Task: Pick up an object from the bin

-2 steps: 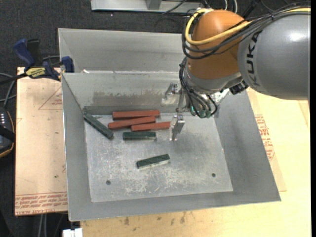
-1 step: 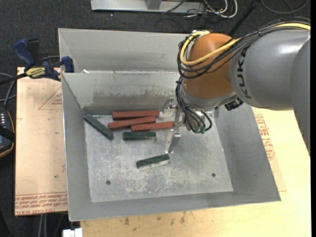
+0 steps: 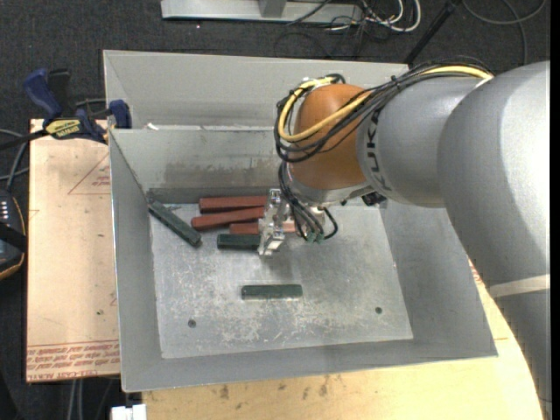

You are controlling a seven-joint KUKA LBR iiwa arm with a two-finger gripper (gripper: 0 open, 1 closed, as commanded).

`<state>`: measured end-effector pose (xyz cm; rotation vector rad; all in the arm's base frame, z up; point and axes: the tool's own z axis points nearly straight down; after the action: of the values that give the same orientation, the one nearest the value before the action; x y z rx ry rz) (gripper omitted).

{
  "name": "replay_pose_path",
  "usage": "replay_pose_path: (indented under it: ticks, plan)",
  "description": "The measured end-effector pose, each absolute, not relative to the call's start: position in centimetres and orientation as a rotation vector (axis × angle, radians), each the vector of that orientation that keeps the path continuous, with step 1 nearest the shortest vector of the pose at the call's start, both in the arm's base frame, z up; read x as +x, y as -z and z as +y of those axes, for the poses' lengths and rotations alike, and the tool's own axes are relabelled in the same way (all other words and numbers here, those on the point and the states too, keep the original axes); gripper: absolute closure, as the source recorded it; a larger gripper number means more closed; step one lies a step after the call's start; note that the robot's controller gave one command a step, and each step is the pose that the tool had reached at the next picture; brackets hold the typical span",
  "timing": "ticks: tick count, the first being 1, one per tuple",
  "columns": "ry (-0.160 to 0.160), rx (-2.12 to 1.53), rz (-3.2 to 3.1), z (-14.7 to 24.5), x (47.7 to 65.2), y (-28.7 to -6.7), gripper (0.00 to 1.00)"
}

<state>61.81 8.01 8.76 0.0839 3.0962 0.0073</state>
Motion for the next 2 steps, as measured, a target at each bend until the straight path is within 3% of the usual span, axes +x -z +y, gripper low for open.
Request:
replay_pose_path:
  ticks: [2]
  plan:
    - [-0.006, 0.081, 3.119, 7.83, 60.89, -8.61, 1.0]
